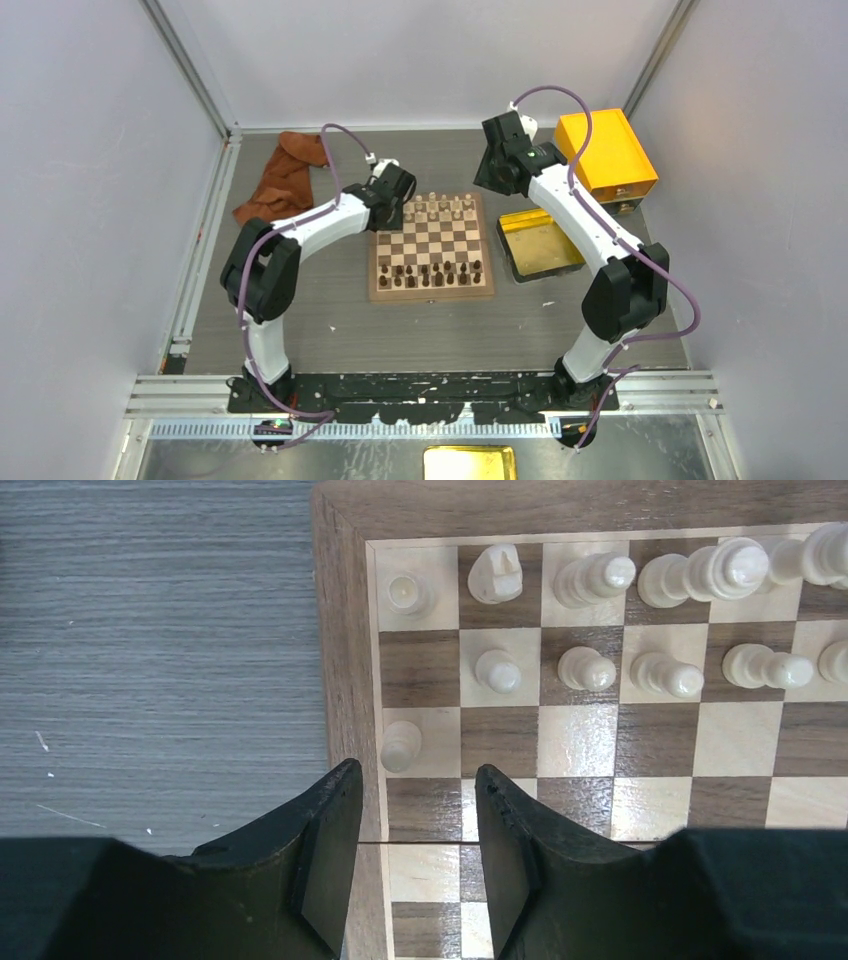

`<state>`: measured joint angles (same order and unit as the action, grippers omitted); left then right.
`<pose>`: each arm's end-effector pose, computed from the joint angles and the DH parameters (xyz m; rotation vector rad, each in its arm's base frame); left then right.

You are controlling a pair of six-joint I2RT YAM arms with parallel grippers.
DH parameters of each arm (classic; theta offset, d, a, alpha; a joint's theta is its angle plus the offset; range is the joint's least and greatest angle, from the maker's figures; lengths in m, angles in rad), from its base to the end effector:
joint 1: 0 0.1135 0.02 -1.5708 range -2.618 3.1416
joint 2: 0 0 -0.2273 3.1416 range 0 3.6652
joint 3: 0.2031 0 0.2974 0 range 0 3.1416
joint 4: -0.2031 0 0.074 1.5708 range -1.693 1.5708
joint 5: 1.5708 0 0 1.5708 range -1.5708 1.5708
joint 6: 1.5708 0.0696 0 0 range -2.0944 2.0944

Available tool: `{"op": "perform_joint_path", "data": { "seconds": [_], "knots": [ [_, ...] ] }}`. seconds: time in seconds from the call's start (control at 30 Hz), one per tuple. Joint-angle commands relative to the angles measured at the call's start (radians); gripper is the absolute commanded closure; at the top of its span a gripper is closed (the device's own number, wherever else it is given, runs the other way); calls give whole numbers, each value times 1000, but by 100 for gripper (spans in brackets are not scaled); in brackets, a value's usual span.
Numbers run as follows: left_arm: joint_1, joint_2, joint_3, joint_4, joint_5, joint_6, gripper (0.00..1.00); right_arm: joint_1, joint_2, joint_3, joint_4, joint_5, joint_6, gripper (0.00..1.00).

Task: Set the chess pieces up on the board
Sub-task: Move the chess piece to the chessboard.

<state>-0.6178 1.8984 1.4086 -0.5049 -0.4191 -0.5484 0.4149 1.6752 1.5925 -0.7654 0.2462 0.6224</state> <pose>0.3860 -0.2395 0.1292 -0.0690 2.4428 0.0351 0.4027 0.1588 0.2692 0.3589 2.3668 0.1910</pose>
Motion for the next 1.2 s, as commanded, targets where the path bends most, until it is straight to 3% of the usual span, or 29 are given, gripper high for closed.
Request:
{"op": "perform_joint_path", "data": {
  "seconds": [0.0, 1.17],
  "knots": [
    [20, 2, 35, 47, -17, -31, 54, -4, -61, 0, 28, 25, -18, 63],
    [61, 20, 38, 60, 40, -54, 67, -6, -36, 11, 21, 28, -20, 65]
  ]
}}
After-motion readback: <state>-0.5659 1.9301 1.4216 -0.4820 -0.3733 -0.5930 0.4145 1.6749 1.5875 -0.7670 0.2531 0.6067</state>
